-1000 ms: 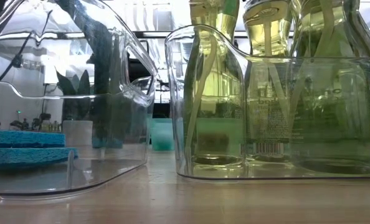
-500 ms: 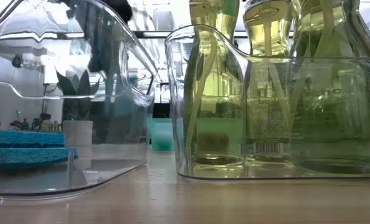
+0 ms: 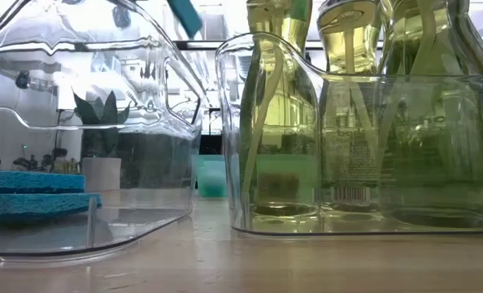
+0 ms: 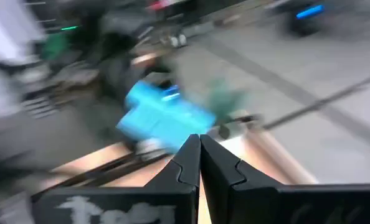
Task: Pick & Place Kitchen Sink Supplies
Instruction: Put the blue sponge into the left transparent bin
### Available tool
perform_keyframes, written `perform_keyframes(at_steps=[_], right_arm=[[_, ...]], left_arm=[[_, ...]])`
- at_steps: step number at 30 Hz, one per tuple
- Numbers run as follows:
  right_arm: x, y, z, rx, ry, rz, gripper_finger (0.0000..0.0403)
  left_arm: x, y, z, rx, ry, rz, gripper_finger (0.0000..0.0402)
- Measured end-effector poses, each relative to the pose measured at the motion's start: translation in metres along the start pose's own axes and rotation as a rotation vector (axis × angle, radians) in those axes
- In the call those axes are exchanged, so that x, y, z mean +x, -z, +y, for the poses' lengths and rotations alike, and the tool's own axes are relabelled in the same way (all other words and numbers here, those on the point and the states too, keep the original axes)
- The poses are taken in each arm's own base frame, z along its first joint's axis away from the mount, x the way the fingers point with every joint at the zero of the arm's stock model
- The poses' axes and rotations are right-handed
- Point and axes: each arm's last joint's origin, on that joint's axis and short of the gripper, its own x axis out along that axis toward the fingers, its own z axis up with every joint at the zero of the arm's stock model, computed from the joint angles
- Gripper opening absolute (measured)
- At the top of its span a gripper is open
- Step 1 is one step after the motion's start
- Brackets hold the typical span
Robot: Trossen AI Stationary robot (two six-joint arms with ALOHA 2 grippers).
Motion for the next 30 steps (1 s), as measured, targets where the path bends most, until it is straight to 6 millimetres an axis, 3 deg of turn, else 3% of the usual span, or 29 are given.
perform_keyframes(at_steps=[7, 15, 22, 26, 30], right_arm=[[0.022, 0.002, 0.004, 0.095, -0.442, 0.078, 0.0008], [0.046, 0.012, 0.002, 0.237, -0.498, 0.142, 0.0020], [0.046, 0.000, 0.010, 0.249, -0.615, 0.046, 0.0109], [0.043, -0.010, 0.015, 0.236, -0.652, -0.065, 0.0169], [0.047, -0.010, 0.014, 0.267, -0.650, -0.061, 0.0217]], left_arm=[[-0.019, -0.020, -0.020, 0.023, 0.247, -0.189, 0.0001], [-0.025, -0.035, -0.036, 0.051, 0.489, -0.291, 0.0001], [-0.027, -0.037, -0.043, 0.056, 0.569, -0.317, 0.0001], [-0.018, -0.036, -0.042, 0.029, 0.577, -0.293, 0.0001], [-0.013, -0.037, -0.047, 0.043, 0.631, -0.298, 0.0001]])
